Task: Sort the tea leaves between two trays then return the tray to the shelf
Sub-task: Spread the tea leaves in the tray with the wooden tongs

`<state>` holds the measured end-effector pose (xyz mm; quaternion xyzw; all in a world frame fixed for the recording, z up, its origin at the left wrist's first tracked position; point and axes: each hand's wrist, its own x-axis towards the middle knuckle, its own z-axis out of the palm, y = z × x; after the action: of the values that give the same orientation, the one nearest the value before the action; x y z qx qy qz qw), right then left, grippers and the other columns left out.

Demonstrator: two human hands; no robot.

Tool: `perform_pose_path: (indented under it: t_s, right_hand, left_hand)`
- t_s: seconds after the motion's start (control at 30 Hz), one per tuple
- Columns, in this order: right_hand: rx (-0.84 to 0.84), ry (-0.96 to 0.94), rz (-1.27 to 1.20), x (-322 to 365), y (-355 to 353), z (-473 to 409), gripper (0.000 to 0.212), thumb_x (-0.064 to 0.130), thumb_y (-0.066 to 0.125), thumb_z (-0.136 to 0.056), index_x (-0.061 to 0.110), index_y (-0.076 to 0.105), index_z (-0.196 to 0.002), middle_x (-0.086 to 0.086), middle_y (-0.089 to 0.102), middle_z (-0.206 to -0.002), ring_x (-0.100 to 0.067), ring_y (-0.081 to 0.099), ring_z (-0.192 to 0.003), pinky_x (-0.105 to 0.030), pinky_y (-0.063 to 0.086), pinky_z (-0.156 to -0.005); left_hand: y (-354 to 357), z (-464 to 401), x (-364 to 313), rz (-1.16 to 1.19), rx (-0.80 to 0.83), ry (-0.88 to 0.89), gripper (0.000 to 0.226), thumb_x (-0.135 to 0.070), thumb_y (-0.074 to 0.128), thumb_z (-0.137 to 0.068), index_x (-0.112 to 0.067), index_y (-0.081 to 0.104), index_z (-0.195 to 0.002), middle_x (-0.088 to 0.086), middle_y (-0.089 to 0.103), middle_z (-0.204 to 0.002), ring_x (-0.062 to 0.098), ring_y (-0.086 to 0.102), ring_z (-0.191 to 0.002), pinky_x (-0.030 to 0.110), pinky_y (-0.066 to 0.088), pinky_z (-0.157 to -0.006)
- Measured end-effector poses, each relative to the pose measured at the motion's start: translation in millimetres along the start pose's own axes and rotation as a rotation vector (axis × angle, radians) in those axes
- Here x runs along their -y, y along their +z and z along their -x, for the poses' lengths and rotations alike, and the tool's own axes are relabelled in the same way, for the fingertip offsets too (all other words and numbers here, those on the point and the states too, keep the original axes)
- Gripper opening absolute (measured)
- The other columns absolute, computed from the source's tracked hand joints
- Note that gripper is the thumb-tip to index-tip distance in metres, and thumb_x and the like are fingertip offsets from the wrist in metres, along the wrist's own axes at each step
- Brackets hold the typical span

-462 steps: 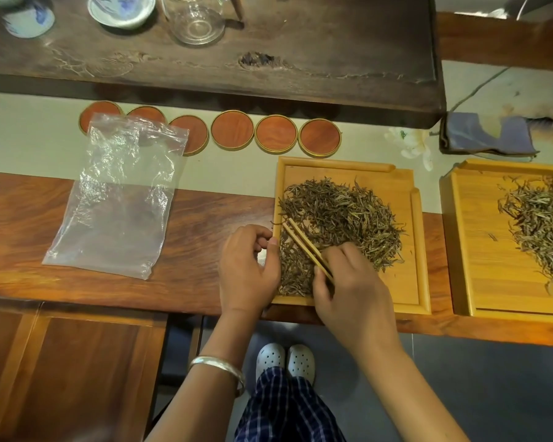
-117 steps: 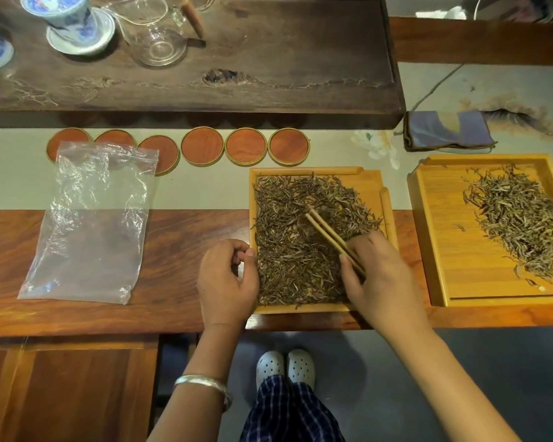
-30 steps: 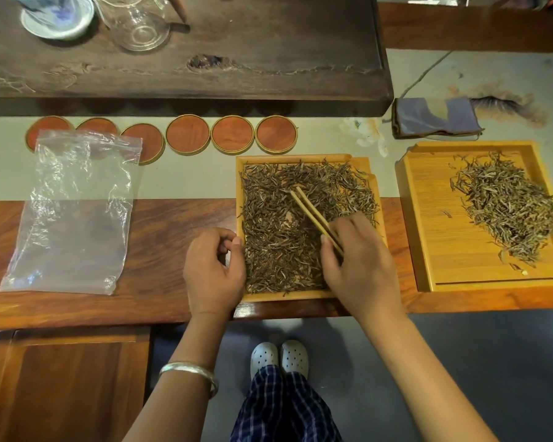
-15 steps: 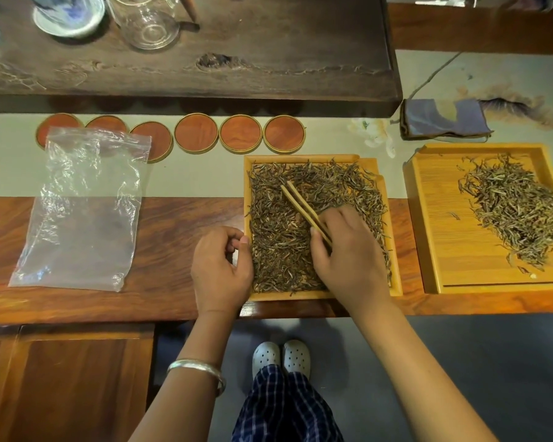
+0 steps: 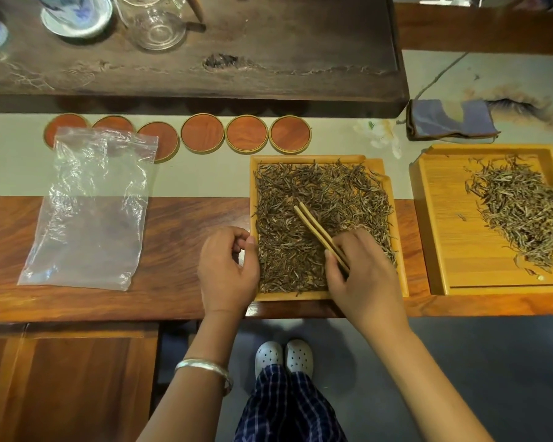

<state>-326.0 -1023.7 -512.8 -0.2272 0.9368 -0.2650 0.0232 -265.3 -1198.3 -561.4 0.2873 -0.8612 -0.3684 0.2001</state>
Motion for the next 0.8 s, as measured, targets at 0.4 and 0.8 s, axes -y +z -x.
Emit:
perform_pose_path:
  t_s: [0.4,0.8]
  right_hand:
    - [-0.042,-0.029,-0.05,-7.8,-3.6,12.2,0.005,0.009,0.06,-0.088,0.005,0.06,-0.09,-0.006,0.054,-0.087,-0.021,0.052,-0.072,-0.031,0.045,-0.054]
    - [-0.094,0.045,-0.012,-13.5,-1.1,4.0,0.007,0.011,0.061,-0.087,0.007,0.059,-0.093,-0.005,0.053,-0.088,-0.021,0.053,-0.075,-0.032,0.046,-0.056]
  left_hand:
    - [-1.0,0.5,-1.2,-0.004,0.0,0.002,0.004,-0.015,0.058,-0.083,-0.012,0.059,-0.08,-0.006,0.05,-0.072,0.014,0.046,-0.068,0.021,0.029,-0.066]
    - [-0.5,0.4,-1.9,-0.007,0.006,-0.022,0.005,-0.015,0.058,-0.083,-0.012,0.06,-0.08,-0.002,0.055,-0.073,0.018,0.051,-0.07,0.025,0.034,-0.068]
